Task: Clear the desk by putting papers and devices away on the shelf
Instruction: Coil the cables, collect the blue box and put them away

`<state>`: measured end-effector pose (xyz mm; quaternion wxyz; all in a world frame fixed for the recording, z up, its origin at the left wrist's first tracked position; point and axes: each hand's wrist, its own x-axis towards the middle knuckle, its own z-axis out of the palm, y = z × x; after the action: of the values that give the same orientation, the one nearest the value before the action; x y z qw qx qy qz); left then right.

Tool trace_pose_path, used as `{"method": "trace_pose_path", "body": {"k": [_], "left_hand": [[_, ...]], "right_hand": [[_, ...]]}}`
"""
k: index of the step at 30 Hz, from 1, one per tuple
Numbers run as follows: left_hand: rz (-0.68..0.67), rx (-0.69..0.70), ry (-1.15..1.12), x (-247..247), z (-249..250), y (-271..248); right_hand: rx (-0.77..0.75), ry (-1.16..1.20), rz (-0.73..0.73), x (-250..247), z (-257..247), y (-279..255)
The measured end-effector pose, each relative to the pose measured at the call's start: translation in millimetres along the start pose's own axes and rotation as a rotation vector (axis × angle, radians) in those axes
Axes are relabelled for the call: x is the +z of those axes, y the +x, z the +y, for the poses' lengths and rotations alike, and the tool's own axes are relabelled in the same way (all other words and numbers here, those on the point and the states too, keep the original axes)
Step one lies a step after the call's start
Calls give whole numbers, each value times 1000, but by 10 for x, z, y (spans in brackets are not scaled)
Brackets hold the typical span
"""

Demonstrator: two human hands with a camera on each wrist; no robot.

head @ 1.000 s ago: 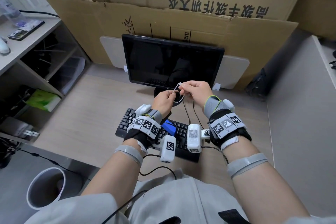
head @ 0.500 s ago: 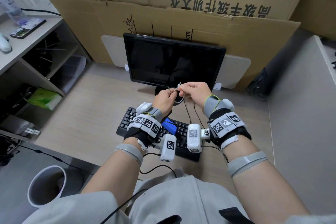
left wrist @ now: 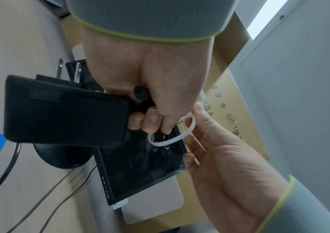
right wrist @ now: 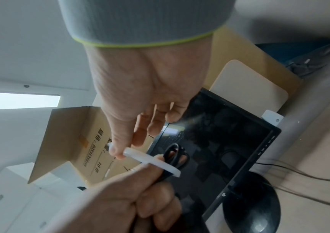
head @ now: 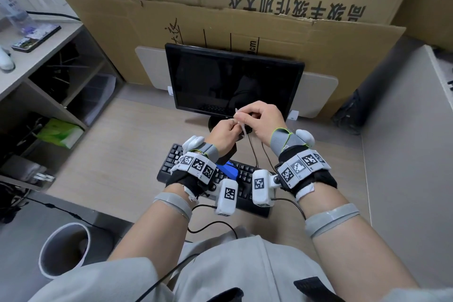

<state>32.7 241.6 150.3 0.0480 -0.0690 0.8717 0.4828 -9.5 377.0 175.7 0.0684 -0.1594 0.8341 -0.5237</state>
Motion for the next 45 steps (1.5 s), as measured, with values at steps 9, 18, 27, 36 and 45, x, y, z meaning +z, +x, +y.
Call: {"method": "trace_pose_path", "body": {"k": [9,18,27,36,45], "left_hand": [[74,-101,-267,-2,-126,93],[160,-355,-782,15,-111,46],[214,-324,-732,18,-232,96],[318,-330,-731,-64,-348,106],[318,-421,-895,-253,-335,43]], "right_hand": [[-116,59,57,26,-131,-22],[-28,314,-15,-57,-232,13],[-16,432,-160,-48,-219,-66],[62,536,-151,38,-157,-83],[299,337,-147,349,250,4]]}}
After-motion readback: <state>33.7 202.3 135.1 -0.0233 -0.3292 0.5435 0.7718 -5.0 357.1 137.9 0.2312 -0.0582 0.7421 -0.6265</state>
